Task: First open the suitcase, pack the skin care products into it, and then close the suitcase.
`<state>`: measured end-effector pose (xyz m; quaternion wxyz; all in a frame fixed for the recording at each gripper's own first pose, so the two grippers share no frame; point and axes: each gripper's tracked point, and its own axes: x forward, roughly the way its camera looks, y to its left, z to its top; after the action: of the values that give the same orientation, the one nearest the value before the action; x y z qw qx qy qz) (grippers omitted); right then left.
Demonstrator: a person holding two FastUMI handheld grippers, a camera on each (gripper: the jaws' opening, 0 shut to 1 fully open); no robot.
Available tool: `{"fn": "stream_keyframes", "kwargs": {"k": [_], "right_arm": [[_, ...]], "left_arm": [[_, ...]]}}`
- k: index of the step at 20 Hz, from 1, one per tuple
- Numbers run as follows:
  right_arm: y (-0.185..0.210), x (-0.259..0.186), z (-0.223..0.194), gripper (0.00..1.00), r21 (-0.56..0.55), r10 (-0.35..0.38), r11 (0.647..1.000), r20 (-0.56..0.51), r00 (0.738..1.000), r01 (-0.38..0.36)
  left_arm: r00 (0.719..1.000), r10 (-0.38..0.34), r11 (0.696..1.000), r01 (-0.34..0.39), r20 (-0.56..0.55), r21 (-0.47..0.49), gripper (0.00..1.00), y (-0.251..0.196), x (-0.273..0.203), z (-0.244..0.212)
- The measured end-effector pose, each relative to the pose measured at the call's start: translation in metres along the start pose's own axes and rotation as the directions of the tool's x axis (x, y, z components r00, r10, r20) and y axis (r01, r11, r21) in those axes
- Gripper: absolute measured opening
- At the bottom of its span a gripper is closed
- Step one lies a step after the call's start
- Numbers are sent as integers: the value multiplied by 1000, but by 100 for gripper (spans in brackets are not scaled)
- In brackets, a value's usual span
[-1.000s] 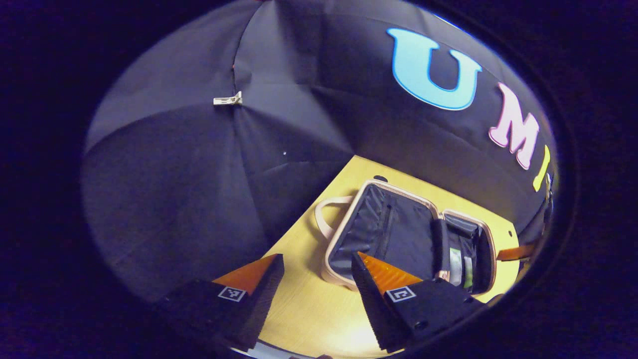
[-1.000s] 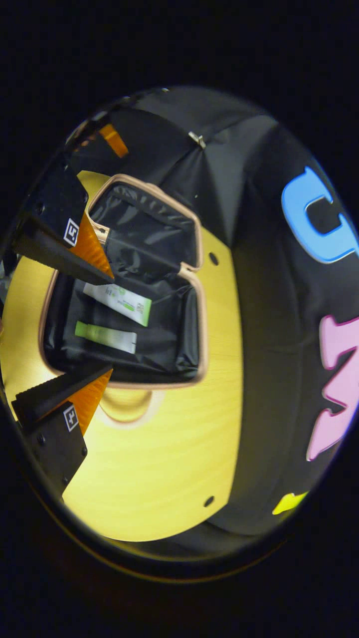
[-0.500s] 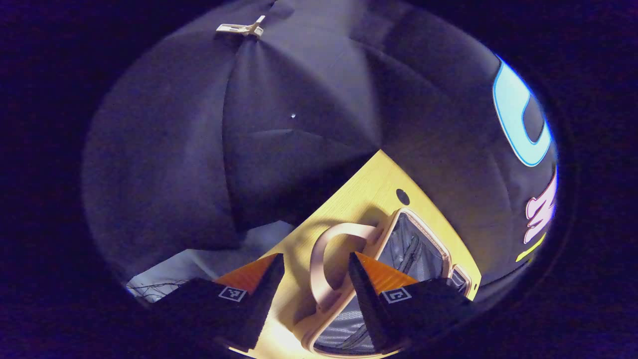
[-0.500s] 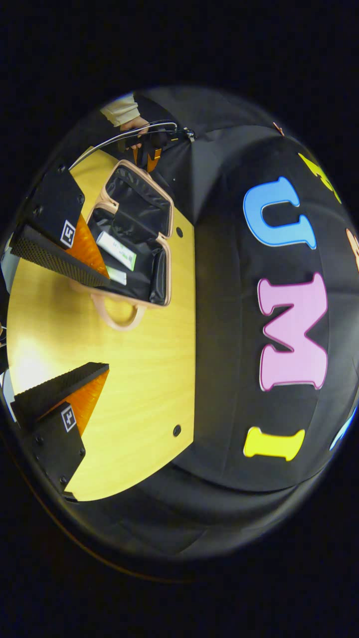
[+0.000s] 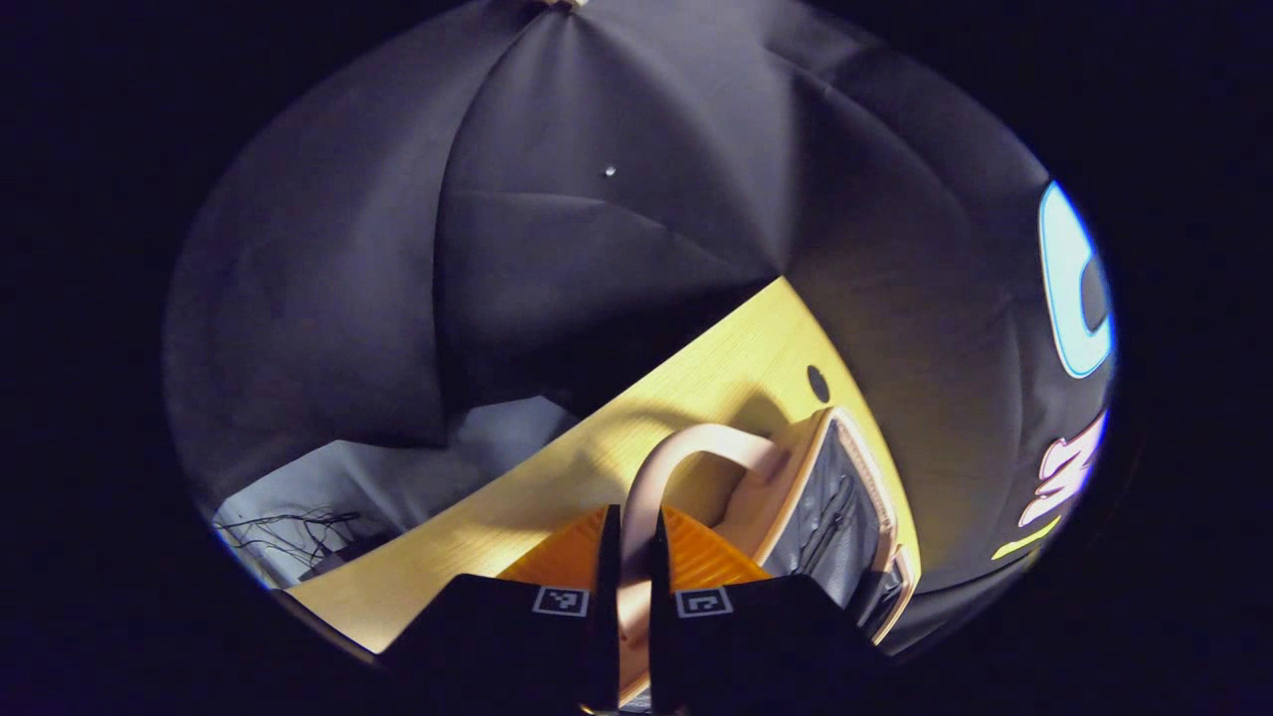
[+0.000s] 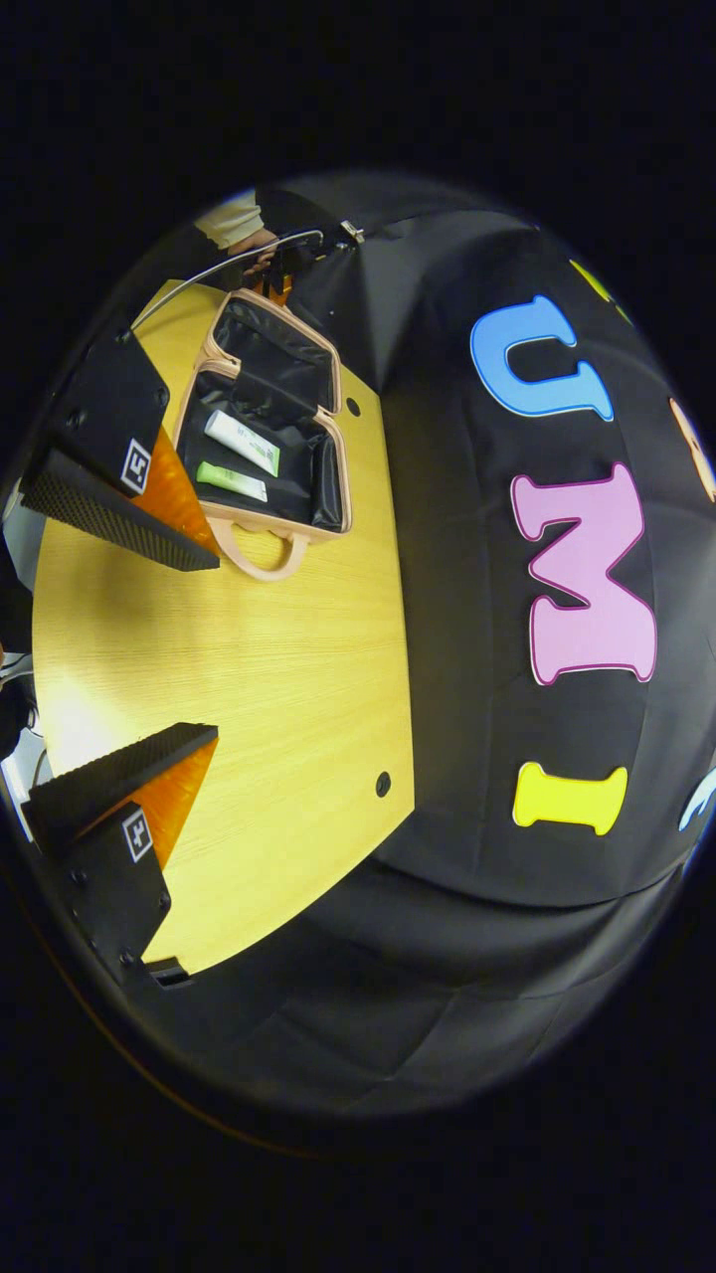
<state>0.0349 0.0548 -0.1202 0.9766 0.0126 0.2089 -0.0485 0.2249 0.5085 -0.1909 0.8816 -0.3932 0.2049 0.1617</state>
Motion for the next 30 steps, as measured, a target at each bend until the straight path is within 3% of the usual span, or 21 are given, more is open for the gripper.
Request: {"fn": "stream_keyframes", "kwargs": {"k": [4, 6, 9, 13, 15, 17, 20, 22, 24, 27, 30], "right_arm": [[0, 3, 7, 97, -3, 9, 1000, 15, 1000, -9], [-1, 2, 8, 98, -5, 18, 1000, 22, 1000, -17], [-3, -1, 11, 98, -13, 25, 1000, 39, 999, -24], [-12, -4, 18, 98, 4, 47, 999, 55, 997, -47], [-22, -4, 25, 98, 14, 55, 998, 71, 996, -56], [-33, -2, 34, 98, 15, 72, 997, 92, 993, -73], [-51, 3, 44, 98, 19, 114, 993, 106, 988, -117], [-67, 9, 50, 97, 25, 138, 990, 106, 985, -142], [-81, 13, 56, 97, 38, 160, 985, 114, 980, -166], [-91, 20, 60, 97, 19, 222, 974, 116, 968, -225], [-100, 20, 62, 97, -4, 268, 963, 114, 957, -270]], "left_arm": [[988, -57, 981, 30, 140, 193, 6, -37, -53, 31], [966, -158, 944, 87, 206, 318, 6, -78, -105, 49], [912, -349, 869, 230, 213, 439, 6, -161, -197, 58], [857, -498, 766, 363, 133, 530, 6, -237, -274, 16], [833, -548, 727, 432, 73, 533, 6, -248, -296, -17], [821, -571, 700, 477, 15, 532, 6, -274, -289, -62], [824, -563, 679, 500, -56, 538, 6, -301, -271, -140], [843, -529, 695, 496, -98, 520, 6, -306, -244, -196], [890, -441, 700, 422, -116, 576, 6, -303, -219, -241], [955, -274, 662, 275, -117, 697, 8, -289, -176, -284], [987, -134, 680, 160, -93, 715, 19, -268, -159, -303]]}}
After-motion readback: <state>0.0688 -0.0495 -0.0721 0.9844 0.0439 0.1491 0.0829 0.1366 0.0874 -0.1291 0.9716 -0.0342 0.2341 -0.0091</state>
